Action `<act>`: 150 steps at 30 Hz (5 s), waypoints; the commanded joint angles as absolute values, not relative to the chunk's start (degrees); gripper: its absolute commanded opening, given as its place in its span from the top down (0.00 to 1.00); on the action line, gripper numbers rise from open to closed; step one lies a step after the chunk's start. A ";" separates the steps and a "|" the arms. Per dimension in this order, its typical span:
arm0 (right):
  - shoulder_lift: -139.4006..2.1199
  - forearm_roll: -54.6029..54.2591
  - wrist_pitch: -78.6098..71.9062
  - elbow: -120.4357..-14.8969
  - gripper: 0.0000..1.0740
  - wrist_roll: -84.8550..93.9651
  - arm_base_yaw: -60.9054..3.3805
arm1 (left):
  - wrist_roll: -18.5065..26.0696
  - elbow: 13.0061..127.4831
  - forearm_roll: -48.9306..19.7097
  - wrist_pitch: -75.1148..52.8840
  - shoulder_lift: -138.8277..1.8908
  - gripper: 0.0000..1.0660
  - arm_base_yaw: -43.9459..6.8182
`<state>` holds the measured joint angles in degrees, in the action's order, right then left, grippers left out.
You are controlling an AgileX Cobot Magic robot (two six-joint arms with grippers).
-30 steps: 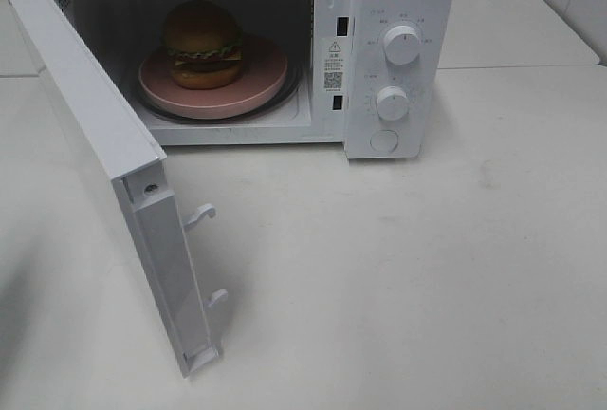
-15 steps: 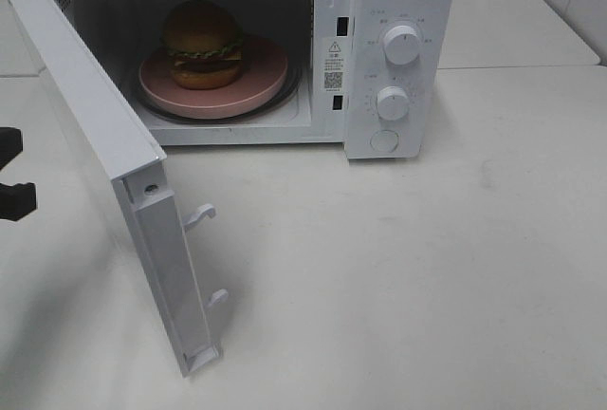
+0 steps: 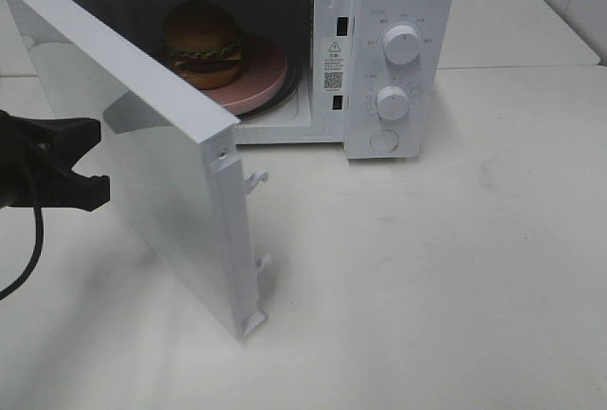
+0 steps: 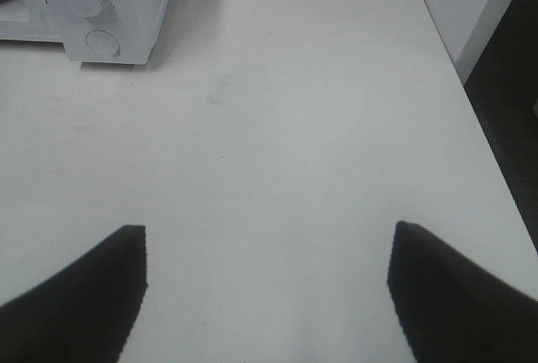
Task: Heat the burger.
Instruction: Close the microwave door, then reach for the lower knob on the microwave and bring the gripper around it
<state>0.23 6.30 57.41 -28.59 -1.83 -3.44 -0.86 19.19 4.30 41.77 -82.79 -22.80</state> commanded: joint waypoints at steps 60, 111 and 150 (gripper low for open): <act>1.83 6.53 57.01 -28.42 0.30 -2.29 -3.09 | 13.87 61.54 -33.17 44.23 -114.76 1.00 -37.18; 1.83 6.53 57.01 -28.42 0.30 -2.29 -3.09 | 19.88 50.65 -33.35 -7.56 -97.69 0.05 -41.25; 1.78 6.53 57.01 -28.42 0.30 -2.29 -3.09 | 0.34 50.59 -6.13 -65.37 -74.43 0.05 -2.23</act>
<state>0.23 6.30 57.41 -28.59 -1.83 -3.44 0.29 50.76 -5.16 -64.23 -74.83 -2.69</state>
